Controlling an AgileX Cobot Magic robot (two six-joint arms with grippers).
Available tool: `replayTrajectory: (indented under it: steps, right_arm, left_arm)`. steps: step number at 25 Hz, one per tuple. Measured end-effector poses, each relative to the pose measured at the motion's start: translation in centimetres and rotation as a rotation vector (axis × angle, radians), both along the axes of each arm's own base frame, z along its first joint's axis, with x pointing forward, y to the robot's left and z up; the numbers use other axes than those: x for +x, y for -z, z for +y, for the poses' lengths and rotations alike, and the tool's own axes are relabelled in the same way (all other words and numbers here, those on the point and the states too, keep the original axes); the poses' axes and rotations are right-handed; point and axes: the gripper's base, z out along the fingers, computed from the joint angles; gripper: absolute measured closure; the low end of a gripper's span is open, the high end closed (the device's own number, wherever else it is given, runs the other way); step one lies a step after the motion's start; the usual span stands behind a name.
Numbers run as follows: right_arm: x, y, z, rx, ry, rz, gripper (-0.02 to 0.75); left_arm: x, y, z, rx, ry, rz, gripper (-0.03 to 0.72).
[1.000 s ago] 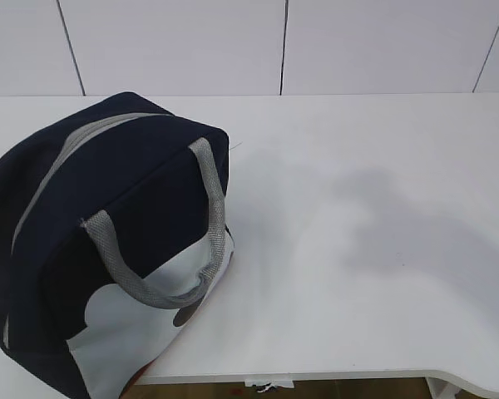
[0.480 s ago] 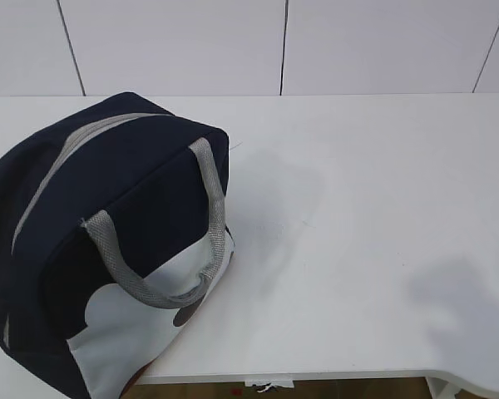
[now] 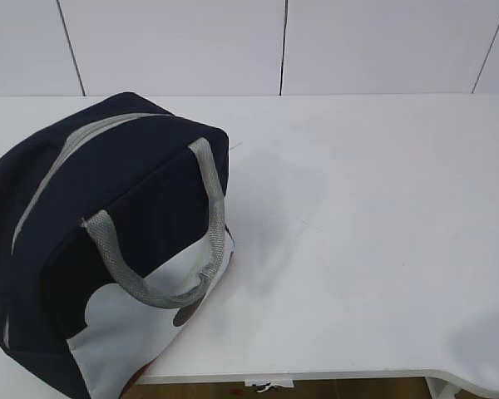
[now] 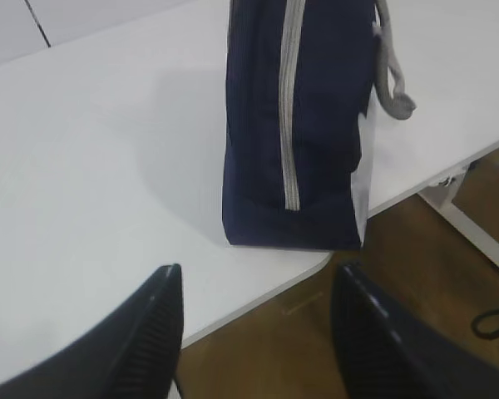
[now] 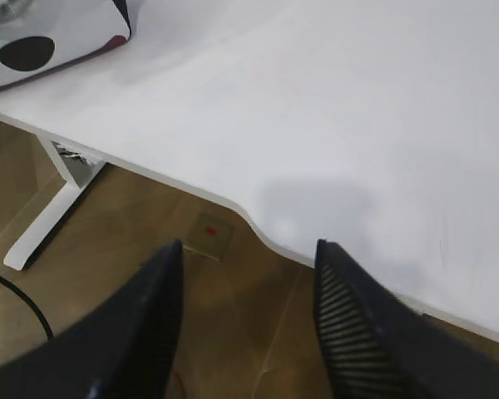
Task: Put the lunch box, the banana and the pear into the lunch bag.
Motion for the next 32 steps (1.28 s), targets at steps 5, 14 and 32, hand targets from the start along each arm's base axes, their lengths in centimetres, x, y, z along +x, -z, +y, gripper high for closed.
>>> replayTrajectory:
  steps: [5,14,32]
  right_arm:
    - [0.6,0.6,0.2,0.001,0.006,-0.012,0.351]
    - [1.1,0.9,0.3,0.010,0.012,-0.024,0.351]
    - [1.1,0.9,0.4,0.012,0.100,-0.029,0.351]
  left_arm:
    - [1.1,1.6,-0.2,0.037,-0.018,0.048,0.258]
    - [3.2,4.1,-1.0,0.031,-0.021,0.055,0.259]
    - [3.4,4.1,-1.1,0.013,-0.151,0.048,0.283]
